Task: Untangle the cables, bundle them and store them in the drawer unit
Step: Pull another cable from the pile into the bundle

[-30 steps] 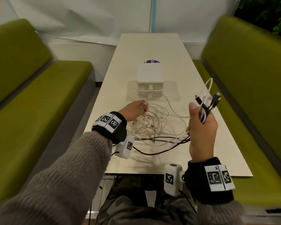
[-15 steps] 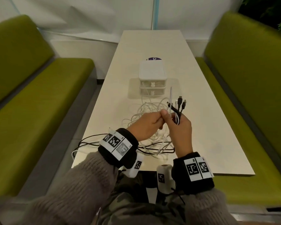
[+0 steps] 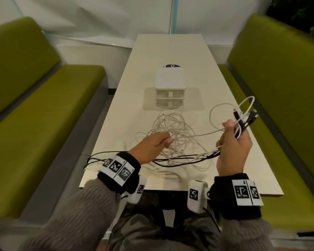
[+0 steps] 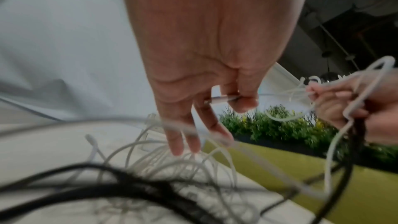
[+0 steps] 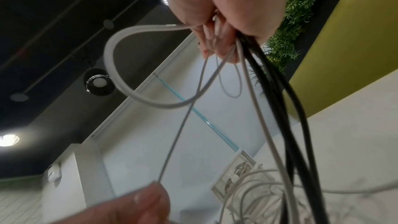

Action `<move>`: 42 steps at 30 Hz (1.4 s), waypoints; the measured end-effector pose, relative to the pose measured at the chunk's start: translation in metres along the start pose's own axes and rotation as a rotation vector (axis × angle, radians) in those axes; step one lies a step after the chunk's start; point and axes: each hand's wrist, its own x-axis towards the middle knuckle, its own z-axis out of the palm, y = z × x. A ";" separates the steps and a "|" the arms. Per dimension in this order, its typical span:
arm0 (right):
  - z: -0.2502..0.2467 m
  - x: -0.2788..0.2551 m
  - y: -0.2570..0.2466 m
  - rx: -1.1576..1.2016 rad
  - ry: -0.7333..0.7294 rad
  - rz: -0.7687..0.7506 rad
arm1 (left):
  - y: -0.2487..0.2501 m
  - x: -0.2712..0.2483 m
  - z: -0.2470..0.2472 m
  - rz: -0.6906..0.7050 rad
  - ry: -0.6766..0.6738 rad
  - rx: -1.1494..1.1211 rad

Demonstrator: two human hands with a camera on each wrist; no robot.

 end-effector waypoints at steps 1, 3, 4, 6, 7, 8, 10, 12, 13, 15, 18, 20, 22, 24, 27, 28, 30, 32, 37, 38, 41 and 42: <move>-0.001 -0.003 -0.003 0.011 -0.022 0.016 | 0.003 -0.001 -0.004 0.005 0.034 -0.044; -0.001 -0.009 -0.006 0.020 -0.083 0.039 | 0.009 -0.007 -0.017 0.006 0.139 -0.214; -0.001 -0.010 -0.008 0.018 -0.114 0.048 | 0.009 -0.012 -0.026 0.002 0.209 -0.281; -0.003 -0.011 -0.012 0.031 -0.153 0.063 | -0.001 -0.026 -0.046 -0.055 0.399 -0.399; -0.005 -0.011 -0.013 0.045 -0.156 0.073 | -0.009 -0.037 -0.056 -0.111 0.522 -0.478; -0.006 -0.011 -0.013 0.060 -0.152 0.083 | -0.018 -0.049 -0.066 -0.179 0.664 -0.540; -0.008 -0.011 -0.013 0.097 -0.138 0.116 | -0.047 -0.076 -0.085 -0.376 0.952 -0.548; -0.008 -0.012 -0.012 0.139 -0.135 0.164 | -0.088 -0.104 -0.103 -0.597 1.169 -0.475; -0.007 -0.014 -0.010 0.148 -0.148 0.189 | -0.110 -0.118 -0.110 -0.694 1.244 -0.437; -0.004 -0.017 -0.007 0.131 -0.198 0.237 | -0.142 -0.137 -0.118 -0.867 1.283 -0.394; 0.002 -0.024 -0.004 0.074 -0.322 0.274 | -0.158 -0.143 -0.116 -1.146 1.084 -0.209; 0.006 -0.030 -0.002 0.009 -0.426 0.254 | -0.133 -0.132 -0.104 -1.191 1.011 -0.023; 0.010 -0.037 -0.002 -0.034 -0.524 0.240 | -0.094 -0.114 -0.084 -0.974 1.015 0.084; 0.014 -0.043 -0.003 -0.052 -0.617 0.242 | -0.062 -0.098 -0.060 -0.630 0.918 0.102; 0.016 -0.050 -0.006 -0.095 -0.729 0.245 | -0.016 -0.083 -0.026 -0.201 0.656 -0.024; 0.015 -0.051 -0.007 -0.107 -0.760 0.246 | -0.001 -0.079 -0.016 -0.104 0.566 -0.045; 0.014 -0.054 -0.009 -0.118 -0.807 0.258 | 0.021 -0.072 0.000 0.029 0.406 0.002; 0.012 -0.055 -0.010 -0.119 -0.839 0.283 | 0.027 -0.063 0.013 0.069 0.296 0.092; 0.012 -0.056 -0.006 -0.177 -0.801 0.327 | 0.014 -0.062 0.016 0.121 0.298 0.014; 0.013 -0.056 -0.003 -0.188 -0.764 0.319 | 0.012 -0.065 0.012 0.112 0.316 0.005; 0.014 -0.053 0.003 -0.202 -0.654 0.273 | 0.001 -0.077 -0.007 0.035 0.465 -0.041; 0.013 -0.052 0.003 -0.200 -0.634 0.270 | -0.005 -0.081 -0.015 -0.011 0.535 -0.030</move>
